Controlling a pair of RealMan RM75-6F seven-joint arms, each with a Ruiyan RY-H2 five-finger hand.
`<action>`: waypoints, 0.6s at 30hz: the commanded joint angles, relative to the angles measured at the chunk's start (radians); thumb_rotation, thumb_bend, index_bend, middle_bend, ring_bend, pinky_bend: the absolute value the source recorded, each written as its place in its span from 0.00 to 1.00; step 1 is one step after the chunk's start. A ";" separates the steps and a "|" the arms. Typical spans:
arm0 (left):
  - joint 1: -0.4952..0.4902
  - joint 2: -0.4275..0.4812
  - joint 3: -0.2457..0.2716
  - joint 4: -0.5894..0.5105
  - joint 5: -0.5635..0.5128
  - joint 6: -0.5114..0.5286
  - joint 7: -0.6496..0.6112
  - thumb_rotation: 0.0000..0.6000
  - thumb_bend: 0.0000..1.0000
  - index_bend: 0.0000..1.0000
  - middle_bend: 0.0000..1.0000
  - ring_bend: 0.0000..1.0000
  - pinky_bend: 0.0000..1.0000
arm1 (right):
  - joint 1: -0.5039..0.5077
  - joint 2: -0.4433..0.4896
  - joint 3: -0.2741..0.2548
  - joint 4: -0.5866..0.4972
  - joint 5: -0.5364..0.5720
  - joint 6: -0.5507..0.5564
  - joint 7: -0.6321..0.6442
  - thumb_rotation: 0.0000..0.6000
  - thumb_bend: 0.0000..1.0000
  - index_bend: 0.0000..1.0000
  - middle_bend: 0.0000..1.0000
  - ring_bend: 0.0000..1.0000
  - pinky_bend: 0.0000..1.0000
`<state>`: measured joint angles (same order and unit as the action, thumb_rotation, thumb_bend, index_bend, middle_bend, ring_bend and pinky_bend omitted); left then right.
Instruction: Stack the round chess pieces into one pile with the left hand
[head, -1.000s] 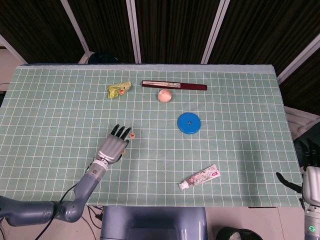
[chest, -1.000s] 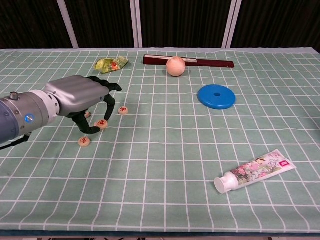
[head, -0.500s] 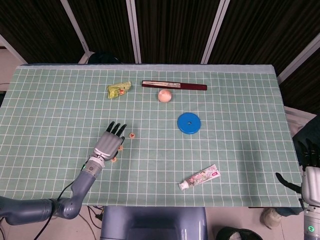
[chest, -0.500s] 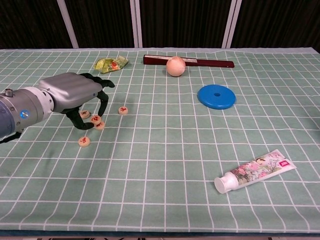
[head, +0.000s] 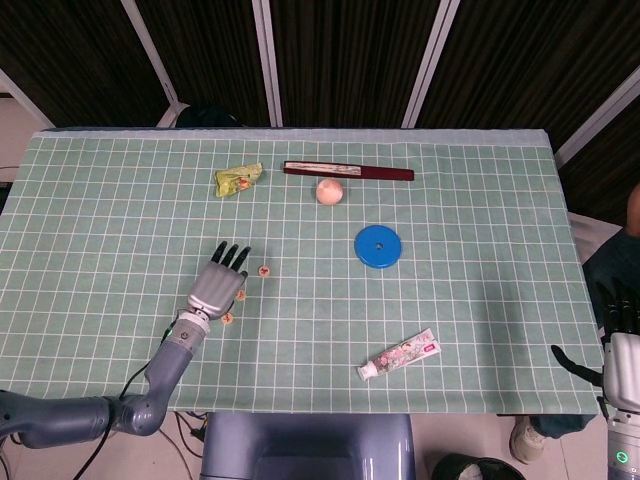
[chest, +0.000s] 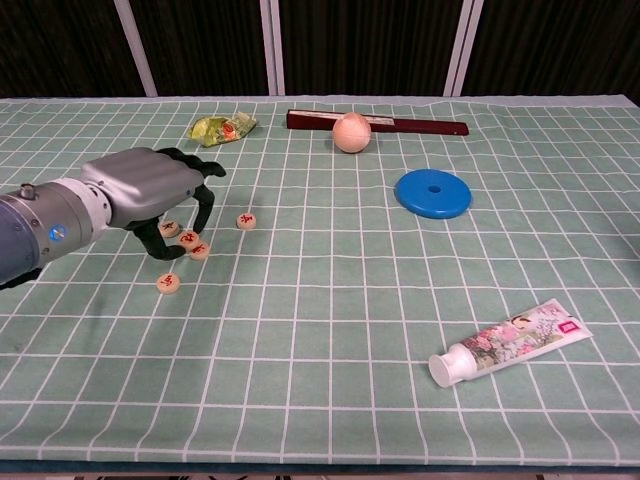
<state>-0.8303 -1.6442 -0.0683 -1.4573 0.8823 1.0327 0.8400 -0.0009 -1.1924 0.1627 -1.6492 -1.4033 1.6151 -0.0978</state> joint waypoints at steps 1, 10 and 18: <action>-0.002 -0.005 -0.002 0.005 -0.002 -0.001 0.000 1.00 0.32 0.48 0.00 0.00 0.00 | 0.000 0.000 0.001 0.000 0.001 0.000 0.000 1.00 0.23 0.09 0.01 0.00 0.00; -0.006 -0.027 -0.005 0.031 -0.010 -0.006 0.006 1.00 0.32 0.46 0.00 0.00 0.00 | 0.001 0.001 0.001 -0.002 0.004 -0.003 0.002 1.00 0.23 0.09 0.01 0.00 0.00; -0.012 -0.048 -0.006 0.053 -0.007 -0.013 0.009 1.00 0.32 0.46 0.00 0.00 0.00 | 0.001 0.002 0.002 -0.002 0.005 -0.003 0.003 1.00 0.23 0.09 0.01 0.00 0.00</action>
<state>-0.8422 -1.6910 -0.0741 -1.4044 0.8740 1.0200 0.8494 0.0003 -1.1907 0.1651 -1.6509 -1.3981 1.6120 -0.0948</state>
